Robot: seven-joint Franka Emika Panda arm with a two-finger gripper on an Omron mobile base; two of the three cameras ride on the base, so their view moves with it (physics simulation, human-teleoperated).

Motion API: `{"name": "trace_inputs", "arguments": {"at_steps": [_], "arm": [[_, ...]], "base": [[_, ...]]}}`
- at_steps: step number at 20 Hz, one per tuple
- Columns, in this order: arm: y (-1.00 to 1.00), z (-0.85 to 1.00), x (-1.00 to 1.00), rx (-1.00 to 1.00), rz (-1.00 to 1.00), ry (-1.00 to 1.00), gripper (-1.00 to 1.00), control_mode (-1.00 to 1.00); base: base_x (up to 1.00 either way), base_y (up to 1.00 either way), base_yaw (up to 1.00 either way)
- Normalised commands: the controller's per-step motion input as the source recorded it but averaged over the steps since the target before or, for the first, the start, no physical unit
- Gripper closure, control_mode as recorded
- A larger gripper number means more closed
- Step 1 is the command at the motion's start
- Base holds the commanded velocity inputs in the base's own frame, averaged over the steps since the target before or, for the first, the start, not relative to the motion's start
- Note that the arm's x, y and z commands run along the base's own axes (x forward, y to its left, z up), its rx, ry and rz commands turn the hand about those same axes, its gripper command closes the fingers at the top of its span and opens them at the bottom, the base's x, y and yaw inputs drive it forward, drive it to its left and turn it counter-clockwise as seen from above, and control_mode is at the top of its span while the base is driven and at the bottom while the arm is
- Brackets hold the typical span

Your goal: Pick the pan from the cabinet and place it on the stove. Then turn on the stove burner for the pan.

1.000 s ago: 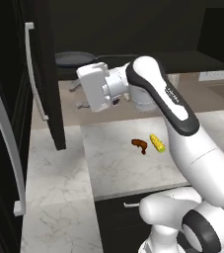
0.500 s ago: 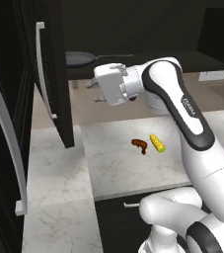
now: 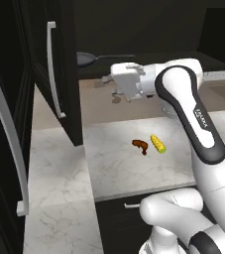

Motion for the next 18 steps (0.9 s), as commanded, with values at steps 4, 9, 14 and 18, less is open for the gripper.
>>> {"name": "trace_inputs", "arguments": {"at_steps": [4, 9, 14, 18], "arm": [[-0.41, 0.10, 0.23, 0.00, -0.18, -0.06, -1.00, -1.00], [-0.39, 0.08, 0.40, 0.00, -0.17, -0.01, -1.00, -1.00], [-0.27, 0.07, 0.39, 0.00, -0.10, 0.00, -1.00, -1.00], [-0.09, 0.01, 0.09, 0.00, 0.00, 0.00, -1.00, -1.00]], "base": [[0.00, 0.00, 0.00], [0.00, 0.00, 0.00], [0.00, 0.00, 0.00], [0.00, 0.00, 0.00]]}}
